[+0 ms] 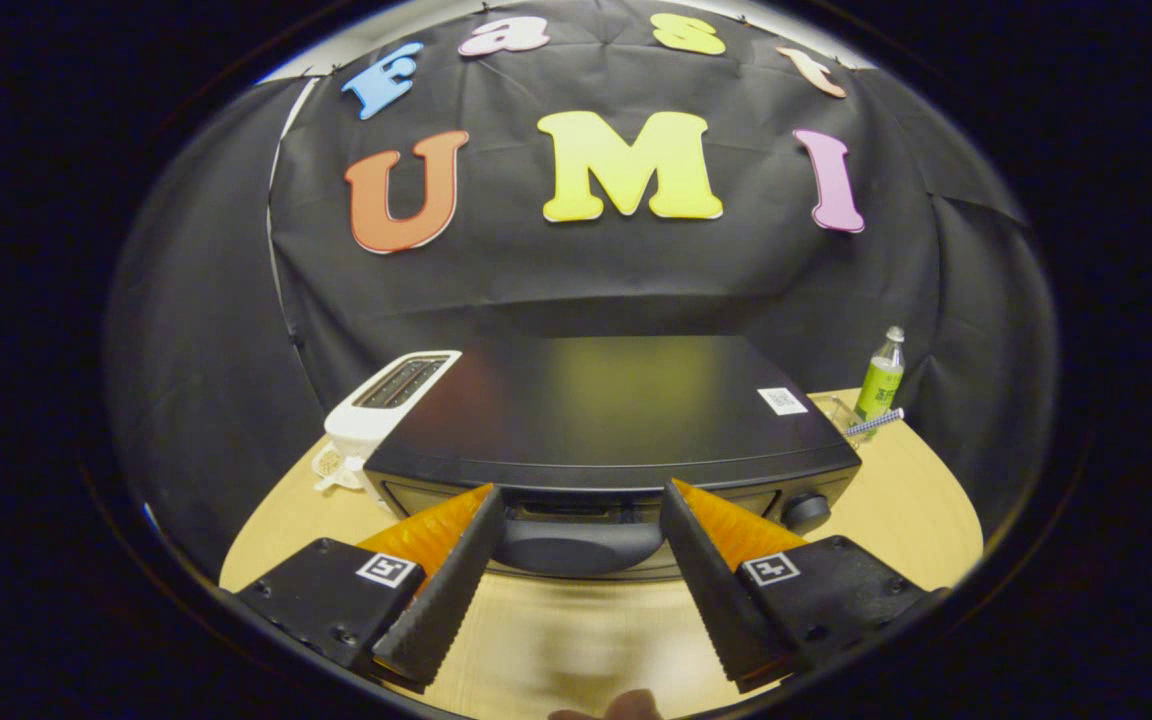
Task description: Open the toaster oven, put the food inside, and close the toaster oven door.
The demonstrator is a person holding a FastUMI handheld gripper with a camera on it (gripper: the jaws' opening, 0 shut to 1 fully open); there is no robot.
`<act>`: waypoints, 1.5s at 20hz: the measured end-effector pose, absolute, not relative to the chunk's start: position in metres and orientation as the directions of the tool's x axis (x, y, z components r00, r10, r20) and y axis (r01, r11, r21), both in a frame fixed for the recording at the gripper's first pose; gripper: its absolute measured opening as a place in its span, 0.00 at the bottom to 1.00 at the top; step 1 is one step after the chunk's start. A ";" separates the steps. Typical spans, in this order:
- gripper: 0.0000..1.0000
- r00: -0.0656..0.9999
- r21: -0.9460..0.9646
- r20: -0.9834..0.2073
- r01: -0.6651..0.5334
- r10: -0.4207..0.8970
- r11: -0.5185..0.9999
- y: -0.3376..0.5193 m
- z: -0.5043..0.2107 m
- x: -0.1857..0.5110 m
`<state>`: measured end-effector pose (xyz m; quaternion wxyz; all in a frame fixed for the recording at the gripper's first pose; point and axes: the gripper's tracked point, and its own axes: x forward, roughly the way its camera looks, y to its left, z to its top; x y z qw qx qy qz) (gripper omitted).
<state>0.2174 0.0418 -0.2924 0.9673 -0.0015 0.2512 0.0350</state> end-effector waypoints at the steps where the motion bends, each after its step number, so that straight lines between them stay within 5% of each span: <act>1: 1.00 0.876 0.000 -0.479 -0.068 0.060 0.998 0.041 -0.293 0.220; 10: 1.00 0.883 -0.024 -0.469 -0.039 0.023 0.999 0.042 -0.301 0.196; 25: 1.00 0.751 -0.010 -0.658 -0.074 0.049 0.997 0.035 -0.390 0.085; 30: 1.00 0.771 0.006 -0.632 -0.101 0.082 0.995 0.030 -0.351 0.075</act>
